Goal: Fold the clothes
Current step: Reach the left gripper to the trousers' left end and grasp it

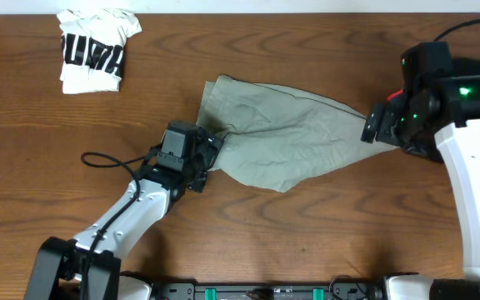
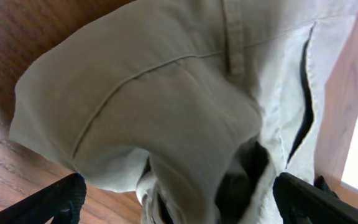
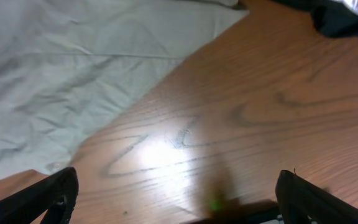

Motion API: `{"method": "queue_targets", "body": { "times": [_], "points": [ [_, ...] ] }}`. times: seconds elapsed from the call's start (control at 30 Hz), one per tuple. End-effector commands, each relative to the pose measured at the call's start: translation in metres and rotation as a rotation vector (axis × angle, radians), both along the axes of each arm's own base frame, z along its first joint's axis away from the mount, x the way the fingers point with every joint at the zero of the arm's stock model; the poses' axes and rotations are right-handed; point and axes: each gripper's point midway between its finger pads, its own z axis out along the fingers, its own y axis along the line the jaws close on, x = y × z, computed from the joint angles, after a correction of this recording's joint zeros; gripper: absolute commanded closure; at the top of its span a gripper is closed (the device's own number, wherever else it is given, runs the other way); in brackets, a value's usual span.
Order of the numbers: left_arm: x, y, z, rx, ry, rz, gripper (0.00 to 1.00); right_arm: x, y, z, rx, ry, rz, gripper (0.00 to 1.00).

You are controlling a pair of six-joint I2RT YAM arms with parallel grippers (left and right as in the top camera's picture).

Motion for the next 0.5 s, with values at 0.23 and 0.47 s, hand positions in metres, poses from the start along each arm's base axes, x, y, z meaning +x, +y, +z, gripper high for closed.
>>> {"method": "queue_targets", "body": {
  "times": [0.23, 0.47],
  "points": [
    [0.006, 0.0, 0.005, 0.002, -0.018, 0.01, 0.74, -0.008, -0.005, -0.023, -0.003, 0.056, -0.044, 0.01],
    [0.013, 0.016, 0.008, 0.033, -0.048, 0.008, 0.94, -0.008, -0.005, -0.023, 0.001, 0.052, -0.081, 0.01]
  ]
}}
